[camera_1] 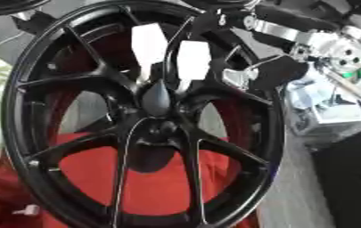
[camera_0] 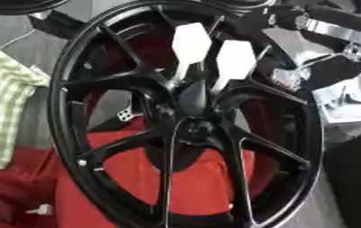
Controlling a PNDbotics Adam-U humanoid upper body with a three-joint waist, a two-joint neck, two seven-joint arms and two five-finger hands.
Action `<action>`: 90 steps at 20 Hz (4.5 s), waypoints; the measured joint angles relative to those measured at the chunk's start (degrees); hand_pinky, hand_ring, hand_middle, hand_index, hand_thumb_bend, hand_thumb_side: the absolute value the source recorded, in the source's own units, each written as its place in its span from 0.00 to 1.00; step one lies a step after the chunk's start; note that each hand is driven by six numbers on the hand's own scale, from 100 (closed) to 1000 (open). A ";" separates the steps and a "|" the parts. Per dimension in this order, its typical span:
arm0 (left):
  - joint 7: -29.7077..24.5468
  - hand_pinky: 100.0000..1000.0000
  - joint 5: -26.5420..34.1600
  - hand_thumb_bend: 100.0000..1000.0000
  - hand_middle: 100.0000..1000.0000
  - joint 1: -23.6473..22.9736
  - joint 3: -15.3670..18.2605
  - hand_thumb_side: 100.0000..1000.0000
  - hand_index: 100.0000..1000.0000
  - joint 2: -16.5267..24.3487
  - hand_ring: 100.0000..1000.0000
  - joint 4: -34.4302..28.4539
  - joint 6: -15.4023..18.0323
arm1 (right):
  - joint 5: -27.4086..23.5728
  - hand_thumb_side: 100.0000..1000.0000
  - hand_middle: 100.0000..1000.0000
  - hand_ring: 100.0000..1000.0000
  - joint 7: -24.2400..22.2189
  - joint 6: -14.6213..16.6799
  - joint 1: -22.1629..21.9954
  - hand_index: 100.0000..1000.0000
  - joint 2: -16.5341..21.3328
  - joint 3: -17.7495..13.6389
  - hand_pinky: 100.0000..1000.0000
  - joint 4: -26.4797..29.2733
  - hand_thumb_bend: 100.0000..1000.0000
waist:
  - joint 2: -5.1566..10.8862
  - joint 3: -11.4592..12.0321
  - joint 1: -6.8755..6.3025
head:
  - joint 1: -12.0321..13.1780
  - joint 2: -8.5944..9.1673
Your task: Pull the pin out of the wheel hub.
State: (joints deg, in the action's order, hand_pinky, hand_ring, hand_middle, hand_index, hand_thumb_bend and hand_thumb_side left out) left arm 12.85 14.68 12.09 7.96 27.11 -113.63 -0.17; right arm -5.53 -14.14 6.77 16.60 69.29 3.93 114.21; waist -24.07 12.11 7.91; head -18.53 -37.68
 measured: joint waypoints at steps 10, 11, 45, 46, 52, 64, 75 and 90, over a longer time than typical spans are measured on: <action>0.09 0.49 0.00 0.00 0.50 0.05 -0.01 0.73 0.69 -0.41 0.59 0.00 -0.14 | 2.33 0.38 0.91 0.93 0.75 -0.95 1.01 0.93 -0.56 0.89 0.93 0.00 0.00 | -0.30 0.61 0.44 | -0.04 0.00; 0.09 0.49 0.00 0.00 0.50 0.05 -0.01 0.73 0.69 -0.42 0.59 0.00 -0.15 | 2.60 0.38 0.90 0.93 0.64 -0.90 1.02 0.93 -0.59 1.04 0.93 0.00 0.00 | -0.31 0.62 0.54 | -0.04 0.00; -0.23 0.50 -0.69 0.00 0.50 0.05 -0.02 0.72 0.69 -0.51 0.59 0.00 -0.49 | -0.27 0.47 0.55 0.80 6.95 -3.37 -1.99 0.62 -3.65 2.15 0.89 -0.01 0.00 | -1.88 1.06 1.40 | 0.29 0.25; -0.24 0.50 -0.81 0.00 0.50 0.05 -0.02 0.72 0.69 -0.51 0.59 0.00 -0.52 | -0.86 0.45 0.54 0.79 7.17 -3.62 -1.98 0.61 -3.66 2.20 0.88 -0.01 0.00 | -1.89 1.06 1.41 | 0.29 0.26; -0.18 0.50 -1.07 0.00 0.50 0.05 -0.01 0.73 0.69 -0.53 0.59 0.00 -0.67 | -2.64 0.39 0.50 0.74 7.82 -4.55 -1.50 0.54 -3.91 2.52 0.86 -0.01 0.00 | -1.92 1.15 1.47 | 0.29 0.26; -0.09 0.50 -1.07 0.00 0.50 -0.09 0.03 0.73 0.69 -0.96 0.59 0.00 -0.94 | -7.74 0.32 0.46 0.68 7.46 -3.38 -1.02 0.44 -4.02 2.60 0.84 -0.03 0.00 | -1.89 0.91 1.43 | 0.38 0.26; 0.06 0.50 -1.07 0.00 0.50 -0.52 0.21 0.72 0.69 -1.00 0.59 0.00 -1.14 | -14.61 0.37 0.46 0.67 7.35 -3.50 -1.02 0.43 -3.41 0.54 0.85 -0.03 0.00 | -1.68 0.33 1.00 | 0.58 0.26; 1.00 0.50 -1.09 0.00 0.50 -2.75 1.17 0.72 0.69 -1.88 0.58 0.00 -1.28 | -32.72 0.42 0.47 0.67 10.19 -3.25 -9.64 0.43 -1.32 -12.73 0.88 -0.01 0.00 | 0.22 -4.48 -2.34 | 2.84 -1.06</action>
State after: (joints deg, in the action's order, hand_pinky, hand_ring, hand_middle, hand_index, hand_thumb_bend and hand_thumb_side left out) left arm 13.85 13.58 9.34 9.14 25.23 -113.63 -1.45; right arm -38.24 -3.94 3.52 6.96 67.97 -8.80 114.19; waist -23.84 7.64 5.57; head -15.69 -38.74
